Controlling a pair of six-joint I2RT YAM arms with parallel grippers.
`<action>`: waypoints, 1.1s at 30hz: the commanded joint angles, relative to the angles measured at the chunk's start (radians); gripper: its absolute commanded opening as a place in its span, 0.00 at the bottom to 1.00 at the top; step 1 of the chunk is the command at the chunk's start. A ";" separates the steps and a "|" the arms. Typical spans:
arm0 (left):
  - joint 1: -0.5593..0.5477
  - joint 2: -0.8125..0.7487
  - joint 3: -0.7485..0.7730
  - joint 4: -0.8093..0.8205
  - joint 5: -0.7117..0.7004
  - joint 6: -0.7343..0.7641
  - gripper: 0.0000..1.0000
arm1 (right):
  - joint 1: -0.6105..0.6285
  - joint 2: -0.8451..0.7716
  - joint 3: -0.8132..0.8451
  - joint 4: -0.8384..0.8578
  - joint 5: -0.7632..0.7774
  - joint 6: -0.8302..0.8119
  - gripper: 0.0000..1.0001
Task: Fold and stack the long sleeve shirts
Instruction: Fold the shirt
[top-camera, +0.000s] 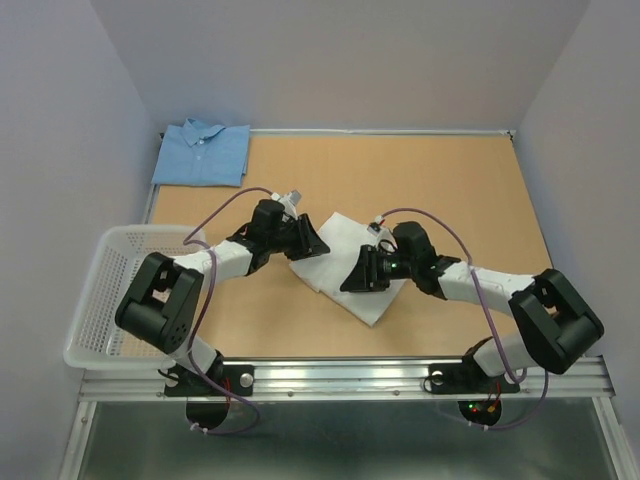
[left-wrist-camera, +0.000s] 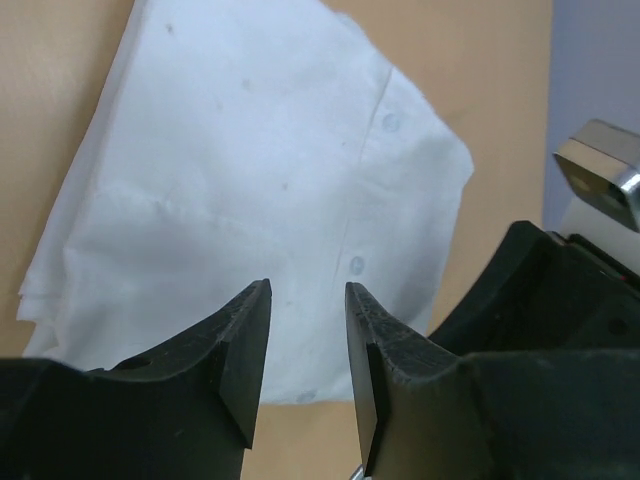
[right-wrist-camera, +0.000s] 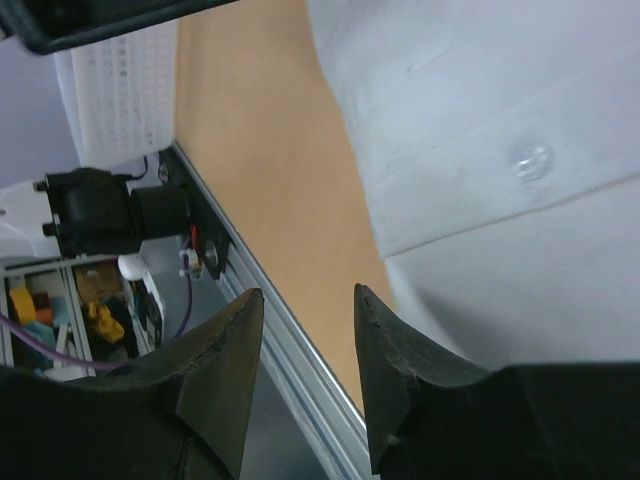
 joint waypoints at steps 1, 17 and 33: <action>-0.004 0.040 0.008 0.004 0.043 0.069 0.45 | 0.046 0.045 0.022 0.031 -0.064 -0.035 0.47; 0.071 0.157 -0.216 0.153 -0.032 -0.049 0.39 | -0.096 0.125 -0.388 0.361 -0.071 0.011 0.45; 0.070 -0.052 0.072 -0.021 -0.032 0.068 0.55 | -0.290 -0.185 -0.066 0.126 -0.003 0.054 0.45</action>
